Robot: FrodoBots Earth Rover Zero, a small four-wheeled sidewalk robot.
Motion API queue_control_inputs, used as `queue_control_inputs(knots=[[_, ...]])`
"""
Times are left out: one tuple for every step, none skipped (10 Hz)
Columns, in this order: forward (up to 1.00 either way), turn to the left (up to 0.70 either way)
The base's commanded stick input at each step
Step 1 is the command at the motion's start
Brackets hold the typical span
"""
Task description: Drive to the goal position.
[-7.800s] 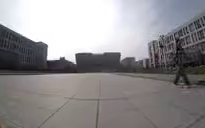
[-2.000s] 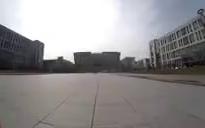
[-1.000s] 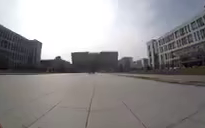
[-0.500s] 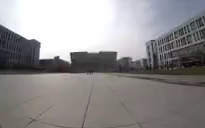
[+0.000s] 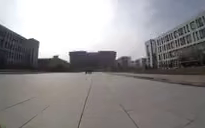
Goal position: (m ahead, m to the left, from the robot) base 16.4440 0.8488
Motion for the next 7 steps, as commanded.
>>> queue_control_inputs(knots=[[1.0, 0.0], [1.0, 0.0], [1.0, 0.0], [1.0, 0.0], [1.0, 0.0], [1.0, 0.0], [1.0, 0.0]])
